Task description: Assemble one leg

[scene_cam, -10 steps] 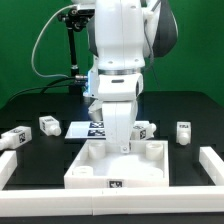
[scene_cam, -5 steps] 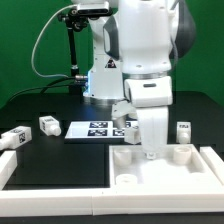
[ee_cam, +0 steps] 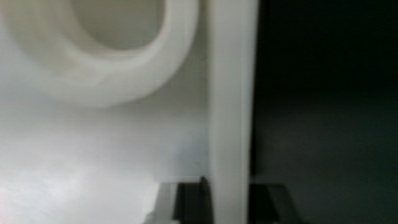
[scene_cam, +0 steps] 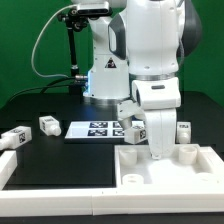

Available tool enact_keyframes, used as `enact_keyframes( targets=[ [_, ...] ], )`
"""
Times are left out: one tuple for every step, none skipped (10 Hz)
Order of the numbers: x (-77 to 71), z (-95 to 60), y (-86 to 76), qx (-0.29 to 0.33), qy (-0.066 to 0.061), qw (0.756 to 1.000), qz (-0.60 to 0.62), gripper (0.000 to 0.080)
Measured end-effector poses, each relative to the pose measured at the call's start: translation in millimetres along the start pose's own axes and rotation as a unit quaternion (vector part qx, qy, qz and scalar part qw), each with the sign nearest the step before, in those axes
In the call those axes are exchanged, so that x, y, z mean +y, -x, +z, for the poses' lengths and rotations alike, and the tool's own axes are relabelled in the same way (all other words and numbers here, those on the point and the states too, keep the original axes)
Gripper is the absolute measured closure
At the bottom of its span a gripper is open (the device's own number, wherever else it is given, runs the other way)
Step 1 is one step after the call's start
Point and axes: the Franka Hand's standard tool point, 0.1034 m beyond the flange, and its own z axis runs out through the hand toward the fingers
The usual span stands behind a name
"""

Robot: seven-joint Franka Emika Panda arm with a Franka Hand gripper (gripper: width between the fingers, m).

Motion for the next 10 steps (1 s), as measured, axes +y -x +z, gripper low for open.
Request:
enact_keyframes(
  targets=[
    [0.0, 0.0, 0.1, 0.0, 0.0, 1.0, 0.0, 0.0559],
    [0.3, -0.8, 0.0, 0.0, 0.001, 1.0, 0.001, 0.0423],
    [0.3, -11.6, -2.2, -0.003, 0.004, 1.0, 0.015, 0.0423],
    [-4.7, -31.3, -5.7, -0.008, 0.015, 0.999, 0.046, 0.0231],
    [-15.1, -47.4, -10.3, -0.012, 0.024, 0.996, 0.085, 0.0175],
    [-23.9, -54.9, -12.4, -0.016, 0.027, 0.993, 0.115, 0.0175],
    [-28.5, -57.4, -10.0, -0.017, 0.027, 0.989, 0.142, 0.0154],
    [-27.8, -55.1, -2.9, -0.015, 0.025, 0.988, 0.149, 0.0151],
    [-27.6, -54.5, -2.2, -0.015, 0.024, 0.988, 0.154, 0.0151],
    [-27.9, -54.3, -3.3, -0.014, 0.025, 0.982, 0.186, 0.015]
  ],
)
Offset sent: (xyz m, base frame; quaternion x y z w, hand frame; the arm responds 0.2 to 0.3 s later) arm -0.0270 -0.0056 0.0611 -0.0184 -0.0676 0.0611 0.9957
